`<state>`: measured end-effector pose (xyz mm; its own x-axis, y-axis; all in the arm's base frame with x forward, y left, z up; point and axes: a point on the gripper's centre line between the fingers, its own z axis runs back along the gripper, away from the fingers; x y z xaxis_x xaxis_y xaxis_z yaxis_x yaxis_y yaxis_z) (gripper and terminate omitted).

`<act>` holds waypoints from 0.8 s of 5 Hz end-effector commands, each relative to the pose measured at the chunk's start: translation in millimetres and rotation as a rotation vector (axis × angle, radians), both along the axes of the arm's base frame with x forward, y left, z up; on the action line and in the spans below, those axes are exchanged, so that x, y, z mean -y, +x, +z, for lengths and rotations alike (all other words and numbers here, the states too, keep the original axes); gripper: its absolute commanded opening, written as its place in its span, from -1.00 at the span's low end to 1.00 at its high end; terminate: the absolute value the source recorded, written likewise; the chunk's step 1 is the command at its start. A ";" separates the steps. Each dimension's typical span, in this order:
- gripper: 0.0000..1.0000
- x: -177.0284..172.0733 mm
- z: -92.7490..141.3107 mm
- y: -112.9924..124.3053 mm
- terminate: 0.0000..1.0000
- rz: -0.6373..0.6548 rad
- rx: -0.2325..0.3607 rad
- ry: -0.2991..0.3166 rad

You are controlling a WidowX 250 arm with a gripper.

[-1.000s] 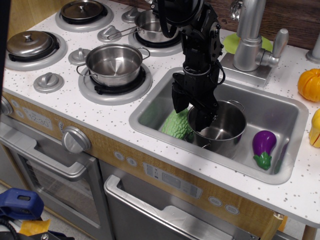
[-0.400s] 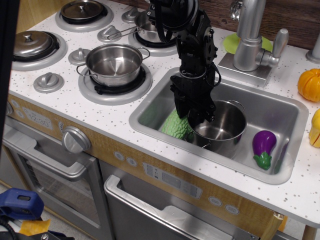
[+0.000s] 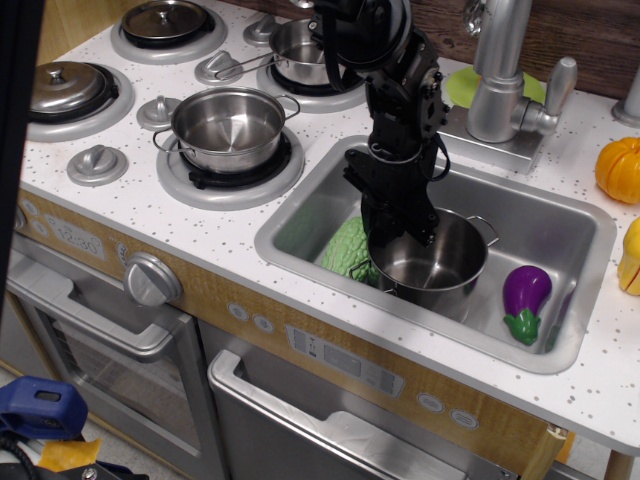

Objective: Pick up pot from sink

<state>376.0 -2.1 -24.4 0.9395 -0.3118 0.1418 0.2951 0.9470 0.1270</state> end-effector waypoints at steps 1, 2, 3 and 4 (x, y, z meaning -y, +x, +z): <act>-1.00 -6.1 46.2 13.1 -1.00 0.007 0.105 0.020; -1.00 -14.5 60.7 17.2 -1.00 0.007 0.103 0.024; -1.00 -25.6 76.6 23.9 -1.00 -0.007 0.094 0.039; -1.00 -29.7 88.7 30.0 -1.00 -0.009 0.097 0.051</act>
<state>394.9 25.1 26.9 0.9422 -0.3210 0.0963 0.3035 0.9391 0.1609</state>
